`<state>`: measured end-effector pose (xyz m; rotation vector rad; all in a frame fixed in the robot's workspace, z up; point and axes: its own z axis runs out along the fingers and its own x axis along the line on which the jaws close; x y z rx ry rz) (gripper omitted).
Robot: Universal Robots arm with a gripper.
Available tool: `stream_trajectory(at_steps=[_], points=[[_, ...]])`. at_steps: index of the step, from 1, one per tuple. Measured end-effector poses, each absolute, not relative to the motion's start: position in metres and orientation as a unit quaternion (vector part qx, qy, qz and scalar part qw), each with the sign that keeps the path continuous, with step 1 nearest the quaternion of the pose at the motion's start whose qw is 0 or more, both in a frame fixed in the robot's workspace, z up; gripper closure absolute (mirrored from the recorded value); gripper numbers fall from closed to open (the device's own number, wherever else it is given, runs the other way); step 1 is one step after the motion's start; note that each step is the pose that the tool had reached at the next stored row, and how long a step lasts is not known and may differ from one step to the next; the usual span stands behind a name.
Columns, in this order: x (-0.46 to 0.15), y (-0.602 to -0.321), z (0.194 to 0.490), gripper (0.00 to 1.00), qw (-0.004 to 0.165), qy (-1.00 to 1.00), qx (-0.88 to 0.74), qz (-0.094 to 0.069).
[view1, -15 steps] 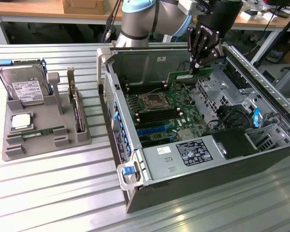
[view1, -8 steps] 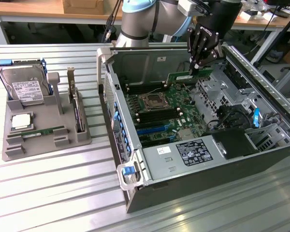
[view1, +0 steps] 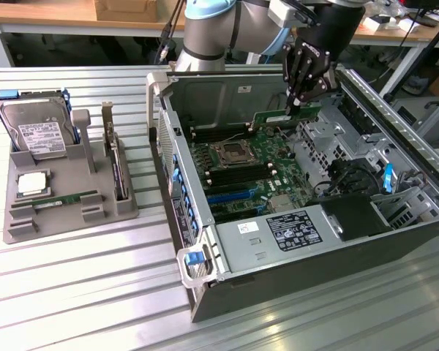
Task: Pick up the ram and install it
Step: 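Insert the ram into the slot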
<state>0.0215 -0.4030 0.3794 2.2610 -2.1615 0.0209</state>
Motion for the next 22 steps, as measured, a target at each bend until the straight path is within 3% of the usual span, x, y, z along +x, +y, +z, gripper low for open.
stream_trajectory(at_steps=[22], points=[[0.0215, -0.4030, 0.3719, 0.88, 0.007, -0.691, 0.723, 0.007]])
